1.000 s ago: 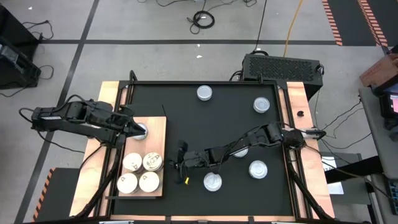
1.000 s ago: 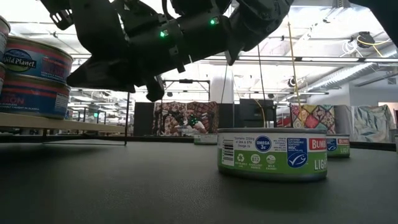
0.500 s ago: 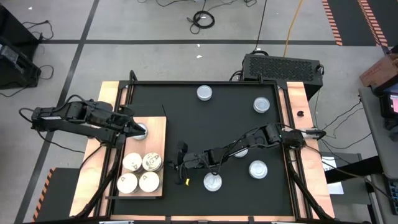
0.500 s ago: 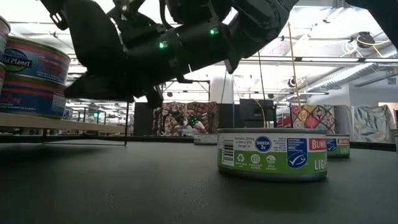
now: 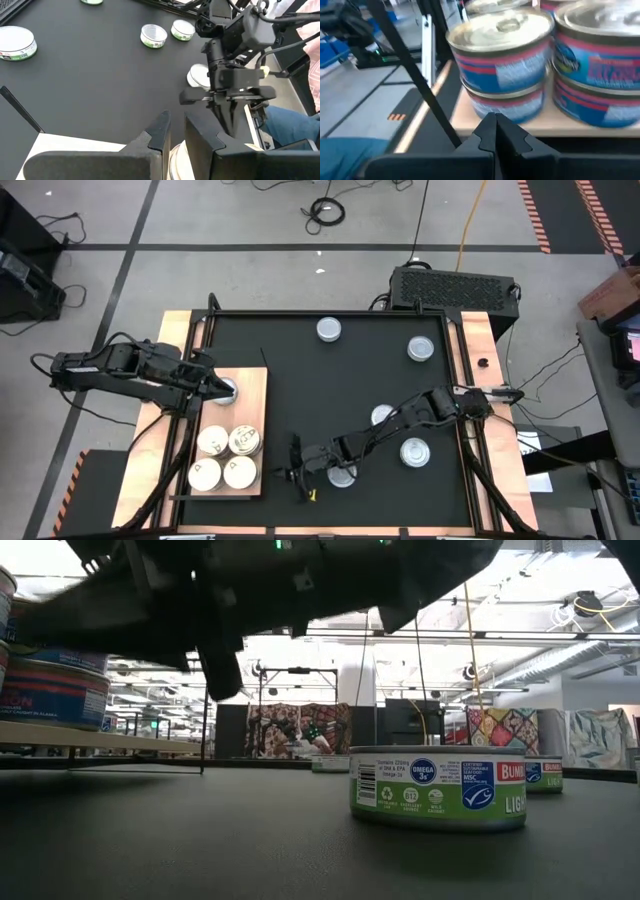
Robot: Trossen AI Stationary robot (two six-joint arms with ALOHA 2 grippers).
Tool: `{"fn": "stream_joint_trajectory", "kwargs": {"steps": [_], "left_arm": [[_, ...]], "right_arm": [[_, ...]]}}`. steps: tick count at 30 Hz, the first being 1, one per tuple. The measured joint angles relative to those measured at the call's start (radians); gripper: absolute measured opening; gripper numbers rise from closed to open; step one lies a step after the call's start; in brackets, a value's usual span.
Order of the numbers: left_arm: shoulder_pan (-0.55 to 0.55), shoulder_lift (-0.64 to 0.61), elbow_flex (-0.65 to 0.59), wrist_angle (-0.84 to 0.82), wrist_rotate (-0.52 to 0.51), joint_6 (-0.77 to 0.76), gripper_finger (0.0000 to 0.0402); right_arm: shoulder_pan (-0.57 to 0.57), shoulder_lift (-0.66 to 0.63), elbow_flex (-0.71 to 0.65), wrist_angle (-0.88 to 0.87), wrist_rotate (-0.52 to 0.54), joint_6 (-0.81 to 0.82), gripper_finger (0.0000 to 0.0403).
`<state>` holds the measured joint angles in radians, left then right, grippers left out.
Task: Stack canned seafood by type on shelf
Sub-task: Adjust the blue tuna cans
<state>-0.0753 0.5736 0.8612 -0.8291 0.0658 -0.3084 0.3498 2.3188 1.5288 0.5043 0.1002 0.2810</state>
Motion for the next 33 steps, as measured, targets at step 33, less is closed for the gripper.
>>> {"fn": "stream_joint_trajectory", "kwargs": {"steps": [33], "left_arm": [[0.0,0.0,0.0,0.005,0.008,-0.025,0.0056]], "right_arm": [[-0.001,0.127,0.18,-0.008,0.054,-0.041,0.0]]}}
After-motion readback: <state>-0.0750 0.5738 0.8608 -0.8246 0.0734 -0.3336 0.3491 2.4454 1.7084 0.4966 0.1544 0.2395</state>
